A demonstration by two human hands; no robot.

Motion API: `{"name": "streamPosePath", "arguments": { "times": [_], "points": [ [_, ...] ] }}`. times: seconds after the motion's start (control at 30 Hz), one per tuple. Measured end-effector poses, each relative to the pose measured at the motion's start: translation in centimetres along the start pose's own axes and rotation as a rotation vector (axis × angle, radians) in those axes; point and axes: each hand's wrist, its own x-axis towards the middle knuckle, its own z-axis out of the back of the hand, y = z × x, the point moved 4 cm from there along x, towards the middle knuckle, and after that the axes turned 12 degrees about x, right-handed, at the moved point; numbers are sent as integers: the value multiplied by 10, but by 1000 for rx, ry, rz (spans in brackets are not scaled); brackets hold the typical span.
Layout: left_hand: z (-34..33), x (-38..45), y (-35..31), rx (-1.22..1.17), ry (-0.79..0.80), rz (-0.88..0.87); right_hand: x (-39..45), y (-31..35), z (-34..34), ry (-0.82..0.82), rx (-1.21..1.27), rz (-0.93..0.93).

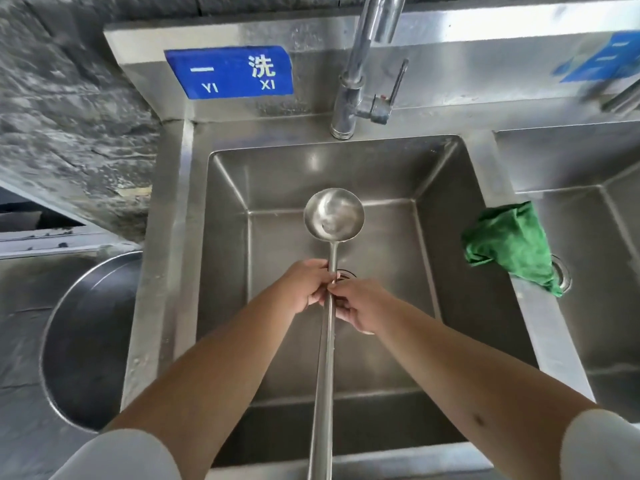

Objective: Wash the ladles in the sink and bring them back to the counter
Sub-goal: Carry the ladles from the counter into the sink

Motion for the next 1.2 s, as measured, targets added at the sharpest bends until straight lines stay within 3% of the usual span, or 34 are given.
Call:
{"name": "streamPosePath", "arguments": {
  "times": [0.4, 0.57, 0.8, 0.93, 1.1, 1.2],
  "points": [
    [5, 53, 31, -78, -79, 163, 55, -9, 8, -35, -45, -105],
    [9, 61, 36, -65, -94, 148, 65, -10, 4, -27, -54, -79],
    [17, 50, 27, 134, -103, 71, 67, -10, 3, 51, -88, -119],
    [20, 33, 28, 184, -55, 145, 57, -2, 3, 138, -131, -115],
    [20, 13, 17, 238, -122, 61, 31, 16, 4, 69, -352, 35],
    [19, -12, 4, 508, -209, -10, 5, 32, 4, 18, -781, 284]
  ]
}}
